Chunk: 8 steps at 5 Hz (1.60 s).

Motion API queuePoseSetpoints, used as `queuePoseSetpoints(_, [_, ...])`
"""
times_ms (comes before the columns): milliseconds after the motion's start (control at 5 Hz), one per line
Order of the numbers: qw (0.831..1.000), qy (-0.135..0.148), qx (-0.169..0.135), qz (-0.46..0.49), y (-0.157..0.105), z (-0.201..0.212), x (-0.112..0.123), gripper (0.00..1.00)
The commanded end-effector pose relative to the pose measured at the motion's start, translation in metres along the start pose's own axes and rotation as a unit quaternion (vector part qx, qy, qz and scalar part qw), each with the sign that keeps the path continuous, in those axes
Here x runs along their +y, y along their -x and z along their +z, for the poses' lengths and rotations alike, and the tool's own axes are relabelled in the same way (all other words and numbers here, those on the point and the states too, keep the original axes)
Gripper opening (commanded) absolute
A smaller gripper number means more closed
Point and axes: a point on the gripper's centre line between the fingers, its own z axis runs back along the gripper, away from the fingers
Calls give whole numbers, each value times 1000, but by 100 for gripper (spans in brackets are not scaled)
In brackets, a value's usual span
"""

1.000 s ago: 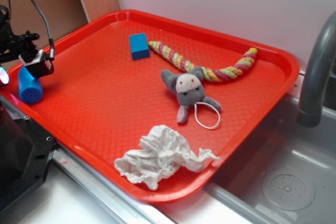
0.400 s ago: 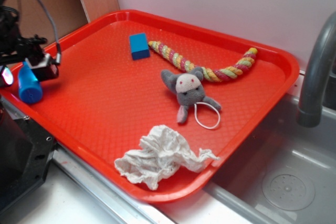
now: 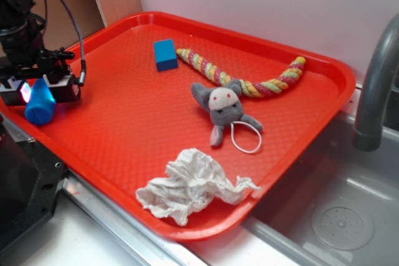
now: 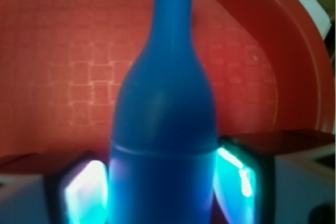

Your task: Grab the blue bottle.

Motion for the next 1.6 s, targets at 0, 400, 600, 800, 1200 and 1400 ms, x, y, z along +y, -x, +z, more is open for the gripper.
queuePoseSetpoints(0, [997, 16, 9, -79, 4, 8, -16, 0])
queuePoseSetpoints(400, [957, 103, -91, -255, 6, 111, -44, 0])
queuePoseSetpoints(600, [952, 116, -98, -267, 3, 162, -57, 0])
queuePoseSetpoints(800, [950, 125, -81, -274, 4, 171, -68, 0])
queuePoseSetpoints(1200, [942, 106, -59, -311, 12, 165, -100, 0])
queuePoseSetpoints(1400, [941, 108, -55, -317, 15, 163, -104, 0])
